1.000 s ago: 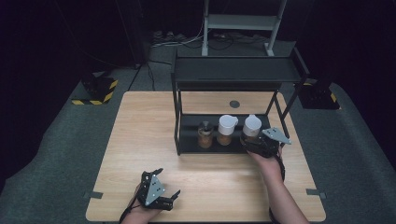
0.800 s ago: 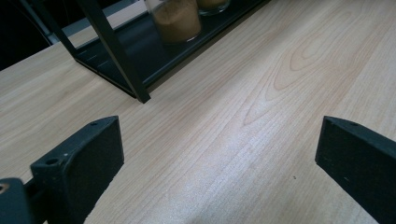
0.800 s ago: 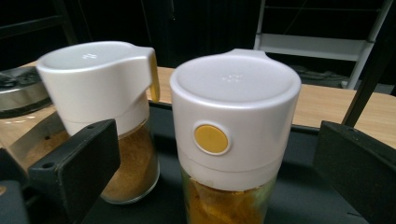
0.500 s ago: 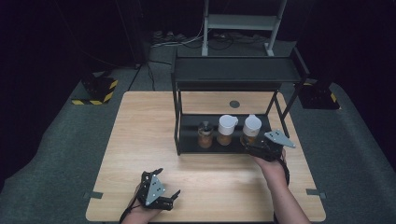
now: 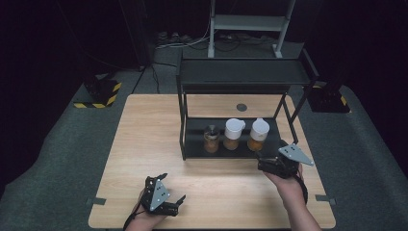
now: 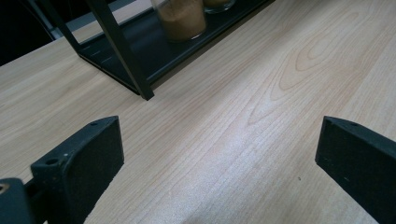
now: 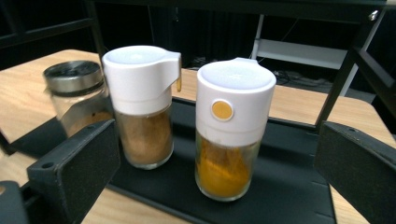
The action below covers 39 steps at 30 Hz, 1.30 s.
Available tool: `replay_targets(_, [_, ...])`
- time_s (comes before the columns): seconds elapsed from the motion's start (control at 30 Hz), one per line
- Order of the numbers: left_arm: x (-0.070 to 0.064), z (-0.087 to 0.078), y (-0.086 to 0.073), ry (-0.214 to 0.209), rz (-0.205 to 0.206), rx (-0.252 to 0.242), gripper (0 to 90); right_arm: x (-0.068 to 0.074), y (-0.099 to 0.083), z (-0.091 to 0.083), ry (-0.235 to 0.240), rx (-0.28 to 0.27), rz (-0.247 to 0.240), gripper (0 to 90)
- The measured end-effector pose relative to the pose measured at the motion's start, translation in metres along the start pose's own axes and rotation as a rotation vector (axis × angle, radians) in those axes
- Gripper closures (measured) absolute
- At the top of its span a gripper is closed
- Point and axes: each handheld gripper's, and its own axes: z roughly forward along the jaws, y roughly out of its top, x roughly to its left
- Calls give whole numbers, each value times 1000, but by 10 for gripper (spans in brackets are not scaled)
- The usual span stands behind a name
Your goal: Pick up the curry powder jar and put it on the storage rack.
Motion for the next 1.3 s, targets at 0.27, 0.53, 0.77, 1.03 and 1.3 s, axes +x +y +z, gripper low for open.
replay_targets(0.27, [-4,-1,-1,14,15,-3,14,9,-14,-31,3,-11,-46,0])
replay_targets(0.53, [-4,-1,-2,17,8,-8,14,17,-29,-46,18,-1,-75,0])
replay_targets(0.77, [-5,-1,-1,16,20,-3,14,26,-44,-51,6,40,-120,0])
replay_targets(1.03, [-5,-1,0,15,19,-1,14,30,-62,-54,-13,90,-148,0])
replay_targets(1.3, [-6,-1,0,16,24,1,14,29,-69,-52,-16,152,-165,0])
